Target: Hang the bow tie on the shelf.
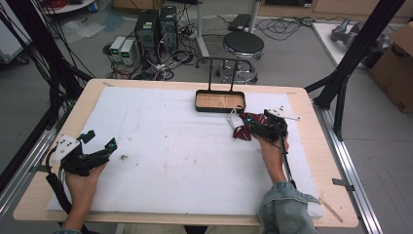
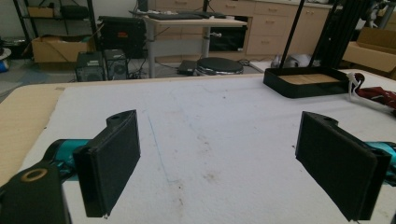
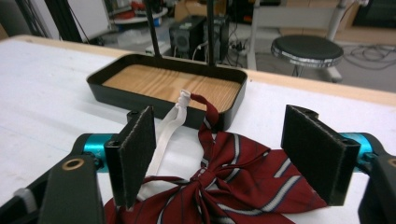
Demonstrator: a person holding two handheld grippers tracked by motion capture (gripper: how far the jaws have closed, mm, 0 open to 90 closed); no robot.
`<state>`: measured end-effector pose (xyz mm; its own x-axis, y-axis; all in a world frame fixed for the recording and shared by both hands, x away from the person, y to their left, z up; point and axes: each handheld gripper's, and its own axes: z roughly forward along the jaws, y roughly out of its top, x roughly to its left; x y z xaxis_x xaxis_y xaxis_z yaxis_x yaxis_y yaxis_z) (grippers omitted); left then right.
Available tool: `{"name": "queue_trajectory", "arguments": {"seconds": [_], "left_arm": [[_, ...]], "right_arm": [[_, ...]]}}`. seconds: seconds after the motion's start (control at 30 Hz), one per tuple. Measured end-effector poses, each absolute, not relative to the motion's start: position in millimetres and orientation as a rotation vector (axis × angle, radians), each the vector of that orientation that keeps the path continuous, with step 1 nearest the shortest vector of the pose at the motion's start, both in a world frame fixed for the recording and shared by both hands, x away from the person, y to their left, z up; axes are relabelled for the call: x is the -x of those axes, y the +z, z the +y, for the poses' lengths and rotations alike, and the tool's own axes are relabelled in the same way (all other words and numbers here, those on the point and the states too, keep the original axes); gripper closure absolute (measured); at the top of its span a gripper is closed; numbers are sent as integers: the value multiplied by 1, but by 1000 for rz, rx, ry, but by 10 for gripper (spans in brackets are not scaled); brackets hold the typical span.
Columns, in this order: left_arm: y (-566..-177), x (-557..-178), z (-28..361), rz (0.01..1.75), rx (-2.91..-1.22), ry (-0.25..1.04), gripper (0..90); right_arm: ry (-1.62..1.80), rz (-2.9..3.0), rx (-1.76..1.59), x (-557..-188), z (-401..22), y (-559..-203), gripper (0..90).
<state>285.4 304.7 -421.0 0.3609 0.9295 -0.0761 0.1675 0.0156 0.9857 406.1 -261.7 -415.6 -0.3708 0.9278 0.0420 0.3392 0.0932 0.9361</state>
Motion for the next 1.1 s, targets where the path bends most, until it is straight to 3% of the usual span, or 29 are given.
{"name": "queue_trajectory", "arguments": {"seconds": [0.33, 0.73, 1.1], "left_arm": [[-421, -285, 305, 1057, -1446, 810, 141], [-422, -286, 304, 1050, -1447, 808, 142], [-421, -287, 303, 1046, -1447, 810, 143]], "right_arm": [[1181, 1867, -1287, -435, -239, -431, 368], [1112, 1892, -1402, -444, -244, -448, 489], [1077, 1931, -1422, -447, -243, -449, 528]]}}
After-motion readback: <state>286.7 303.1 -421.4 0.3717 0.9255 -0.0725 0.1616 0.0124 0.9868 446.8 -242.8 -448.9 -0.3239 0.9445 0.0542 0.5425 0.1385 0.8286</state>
